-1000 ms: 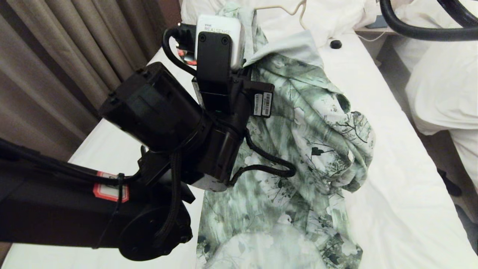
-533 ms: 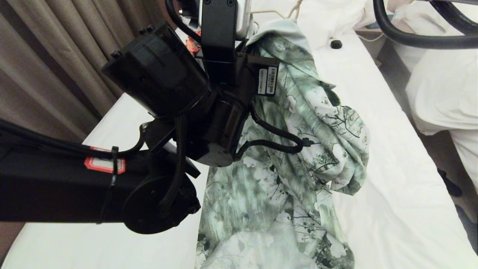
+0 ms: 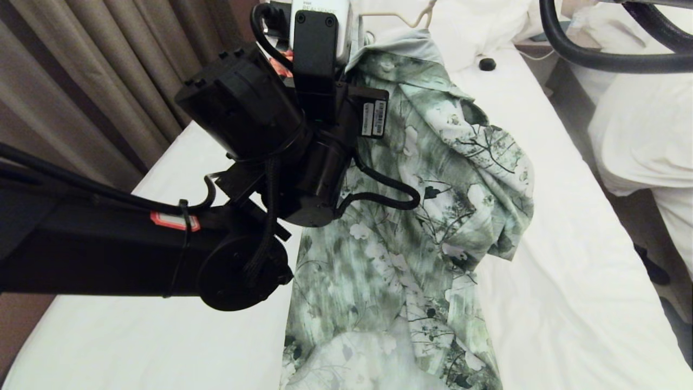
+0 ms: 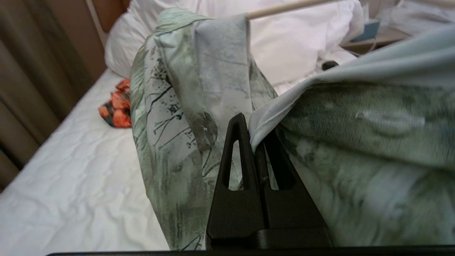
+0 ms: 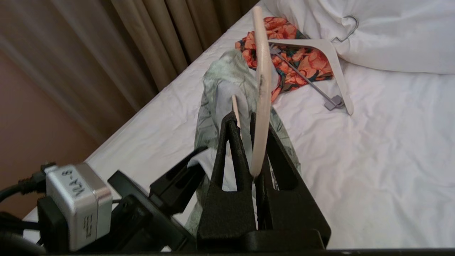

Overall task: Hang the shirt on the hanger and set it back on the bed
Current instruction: Take the clothes hanger out of the clothes

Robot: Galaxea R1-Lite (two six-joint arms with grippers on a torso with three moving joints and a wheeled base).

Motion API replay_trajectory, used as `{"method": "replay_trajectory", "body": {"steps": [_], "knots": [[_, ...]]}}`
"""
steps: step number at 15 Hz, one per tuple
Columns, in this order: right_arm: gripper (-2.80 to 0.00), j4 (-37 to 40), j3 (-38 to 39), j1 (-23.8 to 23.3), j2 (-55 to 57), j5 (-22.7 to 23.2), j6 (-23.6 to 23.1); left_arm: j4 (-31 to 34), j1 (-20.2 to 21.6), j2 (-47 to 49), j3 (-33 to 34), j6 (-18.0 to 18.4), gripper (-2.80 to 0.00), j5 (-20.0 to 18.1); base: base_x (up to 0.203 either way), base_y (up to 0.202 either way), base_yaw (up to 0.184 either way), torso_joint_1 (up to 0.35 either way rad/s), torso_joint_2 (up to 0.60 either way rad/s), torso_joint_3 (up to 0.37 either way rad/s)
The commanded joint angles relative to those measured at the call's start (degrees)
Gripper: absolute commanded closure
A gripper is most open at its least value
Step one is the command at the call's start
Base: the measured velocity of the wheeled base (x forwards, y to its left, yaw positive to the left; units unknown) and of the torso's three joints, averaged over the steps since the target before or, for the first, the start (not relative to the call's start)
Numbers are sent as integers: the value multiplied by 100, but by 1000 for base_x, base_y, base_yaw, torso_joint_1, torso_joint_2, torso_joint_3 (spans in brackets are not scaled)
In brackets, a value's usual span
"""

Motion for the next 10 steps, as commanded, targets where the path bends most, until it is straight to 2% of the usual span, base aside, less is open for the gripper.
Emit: {"method": "replay_trajectory", "body": {"steps": [1, 2, 3, 6, 8, 10], "knots": [[0, -6, -1, -9, 17, -6, -5, -42, -36, -48, 107, 3, 0, 36, 0, 0, 0, 0, 0, 0], [0, -6, -1, -9, 20, -6, 3, -42, -37, -72, 128, 3, 0, 45, 0, 0, 0, 0, 0, 0], [0, -6, -1, -9, 26, -6, -4, -33, -36, -108, 141, 3, -280, 45, 0, 0, 0, 0, 0, 0], [0, -6, -1, -65, 61, -3, 4, -33, -29, -225, 253, -3, -280, 53, 0, 0, 0, 0, 0, 0], [0, -6, -1, -101, 99, -4, 1, 38, -95, -439, 643, -33, -280, 54, 0, 0, 0, 0, 0, 0], [0, -6, -1, -156, 123, 2, -2, 263, -194, -710, 1081, -221, -280, 48, 0, 0, 0, 0, 0, 0]]}}
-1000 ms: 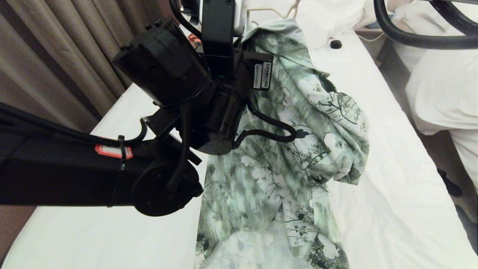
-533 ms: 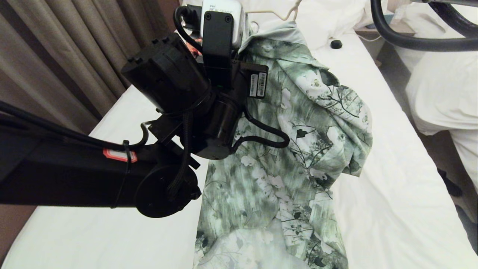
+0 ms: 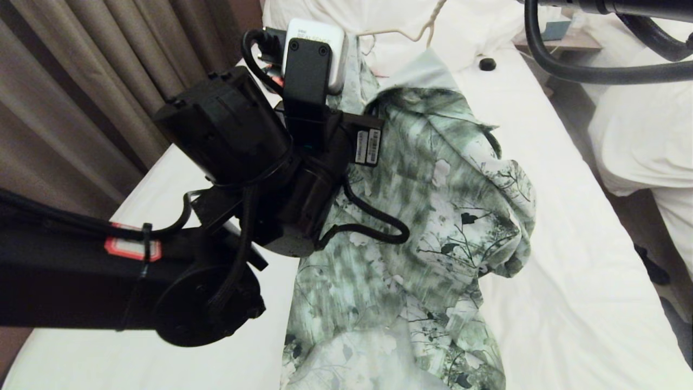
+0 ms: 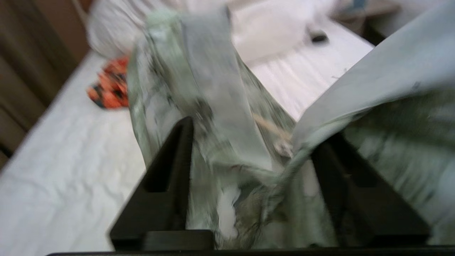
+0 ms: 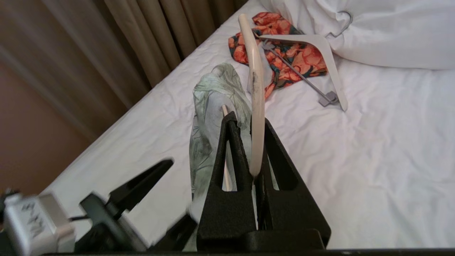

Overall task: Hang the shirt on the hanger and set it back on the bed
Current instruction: Take the clothes hanger out of the clothes

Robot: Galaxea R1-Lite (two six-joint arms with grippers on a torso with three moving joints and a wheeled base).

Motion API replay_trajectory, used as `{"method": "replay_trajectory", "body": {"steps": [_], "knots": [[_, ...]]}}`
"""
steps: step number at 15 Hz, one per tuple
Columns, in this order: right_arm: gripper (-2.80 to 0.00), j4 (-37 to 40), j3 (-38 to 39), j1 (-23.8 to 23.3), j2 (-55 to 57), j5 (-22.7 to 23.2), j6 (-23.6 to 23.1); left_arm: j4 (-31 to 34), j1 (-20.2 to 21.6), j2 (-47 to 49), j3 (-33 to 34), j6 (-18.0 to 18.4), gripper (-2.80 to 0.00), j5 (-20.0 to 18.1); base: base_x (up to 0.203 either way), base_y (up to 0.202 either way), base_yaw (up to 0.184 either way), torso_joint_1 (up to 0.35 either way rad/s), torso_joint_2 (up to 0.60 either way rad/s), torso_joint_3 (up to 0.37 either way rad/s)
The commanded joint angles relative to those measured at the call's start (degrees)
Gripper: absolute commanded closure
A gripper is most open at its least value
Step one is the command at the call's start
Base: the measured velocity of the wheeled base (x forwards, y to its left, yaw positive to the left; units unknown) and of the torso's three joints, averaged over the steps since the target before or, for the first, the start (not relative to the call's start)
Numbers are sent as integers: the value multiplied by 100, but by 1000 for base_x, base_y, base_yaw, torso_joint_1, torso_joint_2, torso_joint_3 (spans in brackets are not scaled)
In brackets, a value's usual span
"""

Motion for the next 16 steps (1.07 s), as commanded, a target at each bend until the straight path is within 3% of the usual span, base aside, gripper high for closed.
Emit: {"method": "replay_trajectory", "body": {"steps": [1, 4, 8, 12, 13, 16], "knots": [[0, 0, -7, -39, 56, -9, -4, 103, -79, -381, 293, -119, -280, 18, 0, 0, 0, 0, 0, 0], [0, -9, -7, -58, 101, -9, -28, 291, -306, -616, 386, -176, -280, 28, 0, 0, 0, 0, 0, 0], [0, -9, -7, -93, 143, -9, -34, 284, -1020, -748, 571, -223, -280, 178, 0, 0, 0, 0, 0, 0], [0, -26, -7, -144, 143, -3, -34, 235, -1227, -597, 706, -311, -280, 202, 0, 0, 0, 0, 0, 0], [0, -36, -7, -147, 160, 0, -34, 238, -1312, -593, 714, -340, 0, 202, 0, 0, 0, 0, 0, 0], [0, -44, -7, -146, 169, 9, -34, 239, -1501, -454, 694, -358, 0, 184, 0, 0, 0, 0, 0, 0]]}}
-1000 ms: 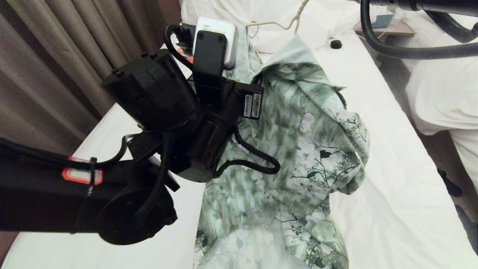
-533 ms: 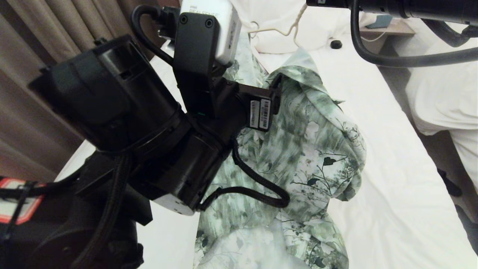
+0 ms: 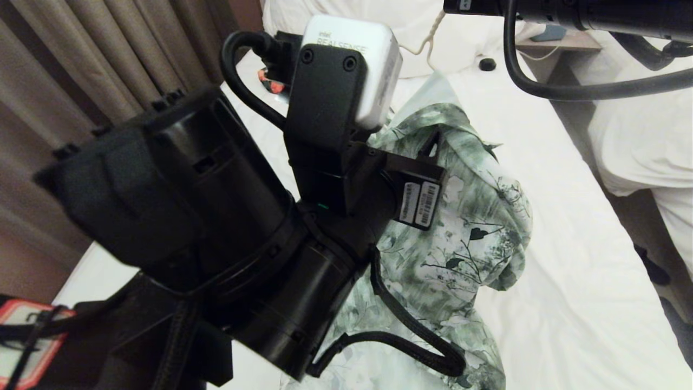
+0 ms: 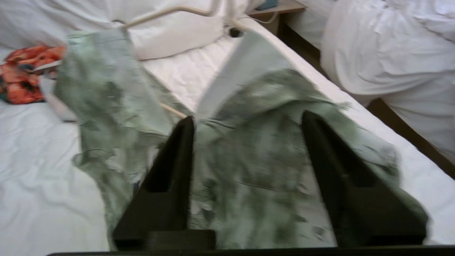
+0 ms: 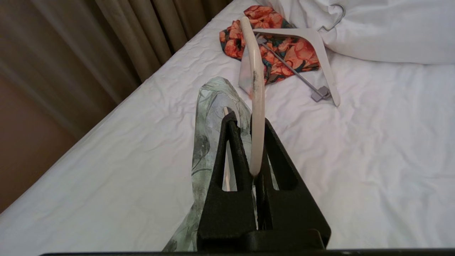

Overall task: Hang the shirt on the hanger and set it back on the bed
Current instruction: Take the clothes hanger out of the clothes

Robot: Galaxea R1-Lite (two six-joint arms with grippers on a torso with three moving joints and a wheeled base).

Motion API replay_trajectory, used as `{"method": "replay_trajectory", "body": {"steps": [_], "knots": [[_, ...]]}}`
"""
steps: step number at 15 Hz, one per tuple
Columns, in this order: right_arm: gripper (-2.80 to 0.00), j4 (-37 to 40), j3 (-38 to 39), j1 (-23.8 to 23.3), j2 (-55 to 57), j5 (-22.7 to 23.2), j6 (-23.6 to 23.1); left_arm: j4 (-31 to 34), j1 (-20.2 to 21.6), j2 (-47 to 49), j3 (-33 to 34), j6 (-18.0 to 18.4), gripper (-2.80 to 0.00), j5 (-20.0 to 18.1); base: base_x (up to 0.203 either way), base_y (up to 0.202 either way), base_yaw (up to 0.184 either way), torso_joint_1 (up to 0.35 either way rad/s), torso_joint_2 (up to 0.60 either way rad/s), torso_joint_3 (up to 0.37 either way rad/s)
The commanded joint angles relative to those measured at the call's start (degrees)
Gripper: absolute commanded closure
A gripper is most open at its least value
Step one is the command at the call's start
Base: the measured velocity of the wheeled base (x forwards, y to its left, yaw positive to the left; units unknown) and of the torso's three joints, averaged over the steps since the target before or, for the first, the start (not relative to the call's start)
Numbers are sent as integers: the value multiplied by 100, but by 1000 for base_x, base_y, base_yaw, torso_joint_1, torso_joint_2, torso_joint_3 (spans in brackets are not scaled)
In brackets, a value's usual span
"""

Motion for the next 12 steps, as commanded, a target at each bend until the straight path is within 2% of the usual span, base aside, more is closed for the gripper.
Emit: {"method": "replay_trajectory", "body": {"steps": [1, 4, 7, 12], "knots": [[0, 2, -1, 14, 13, -6, -5, -30, -43, 210, -21, 35, 0, -3, 0, 0, 0, 0, 0, 0], [0, 11, -1, 14, 13, -2, -13, -30, 86, 295, -85, 260, 0, -212, 0, 0, 0, 0, 0, 0], [0, 2, -1, 14, 22, 91, -5, -38, 96, 346, -157, 402, 0, -233, 0, 0, 0, 0, 0, 0], [0, 2, -1, -4, 48, 109, -5, -49, 154, 301, -212, 421, 0, -222, 0, 0, 0, 0, 0, 0]]}}
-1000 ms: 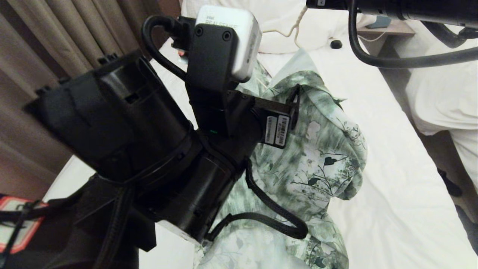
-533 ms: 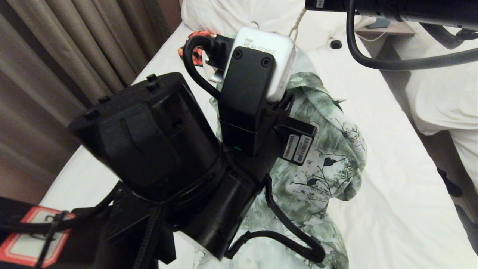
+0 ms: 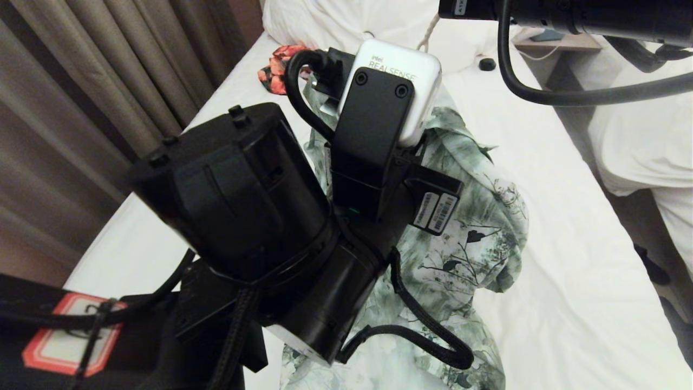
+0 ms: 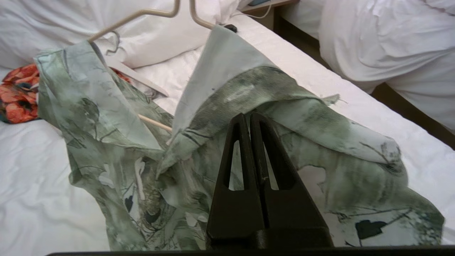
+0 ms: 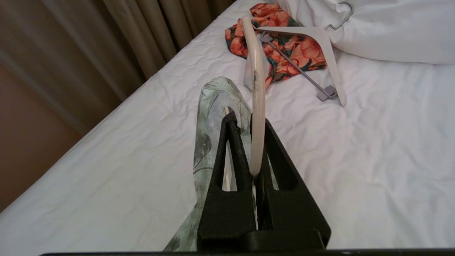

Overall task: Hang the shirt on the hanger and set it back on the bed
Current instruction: Take the clothes hanger out of the clothes

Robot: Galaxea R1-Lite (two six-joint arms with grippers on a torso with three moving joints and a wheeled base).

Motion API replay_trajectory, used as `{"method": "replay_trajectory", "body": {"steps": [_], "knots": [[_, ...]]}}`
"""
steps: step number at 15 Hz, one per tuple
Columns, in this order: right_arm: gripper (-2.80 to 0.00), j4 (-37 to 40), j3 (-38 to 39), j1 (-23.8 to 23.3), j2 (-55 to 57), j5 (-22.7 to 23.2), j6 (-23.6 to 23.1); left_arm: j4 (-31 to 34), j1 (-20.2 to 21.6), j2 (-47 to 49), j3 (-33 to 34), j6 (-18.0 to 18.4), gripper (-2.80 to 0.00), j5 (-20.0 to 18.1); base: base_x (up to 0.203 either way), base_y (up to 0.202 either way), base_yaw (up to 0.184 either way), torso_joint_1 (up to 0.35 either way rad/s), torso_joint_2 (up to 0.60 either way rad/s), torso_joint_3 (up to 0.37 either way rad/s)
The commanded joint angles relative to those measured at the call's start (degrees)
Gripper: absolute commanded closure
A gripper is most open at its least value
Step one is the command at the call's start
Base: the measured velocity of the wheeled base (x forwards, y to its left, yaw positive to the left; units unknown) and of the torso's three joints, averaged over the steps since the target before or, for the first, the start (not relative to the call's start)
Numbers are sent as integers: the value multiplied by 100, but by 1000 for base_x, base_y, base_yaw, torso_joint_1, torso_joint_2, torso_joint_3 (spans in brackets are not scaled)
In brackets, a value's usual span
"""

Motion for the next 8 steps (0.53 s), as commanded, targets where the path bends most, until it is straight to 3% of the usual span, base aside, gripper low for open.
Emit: {"method": "replay_trajectory", "body": {"steps": [1, 3, 6, 8], "knots": [[0, -1, -1, -10, -1, 20, -4, -62, 164, -67, 23, 7, 0, 48, 0, 0, 0, 0, 0, 0], [0, 37, 5, -22, -123, 427, -12, -135, 576, -302, 274, -66, 0, 130, 0, 0, 0, 0, 0, 0], [0, 466, 8, -57, -402, 1722, -12, -57, 920, -802, 951, -526, 0, 189, 0, 0, 0, 0, 0, 0], [0, 830, 10, -151, -600, 2480, -30, -26, 1089, -1290, 1489, -603, 0, 337, 0, 0, 0, 0, 0, 0]]}}
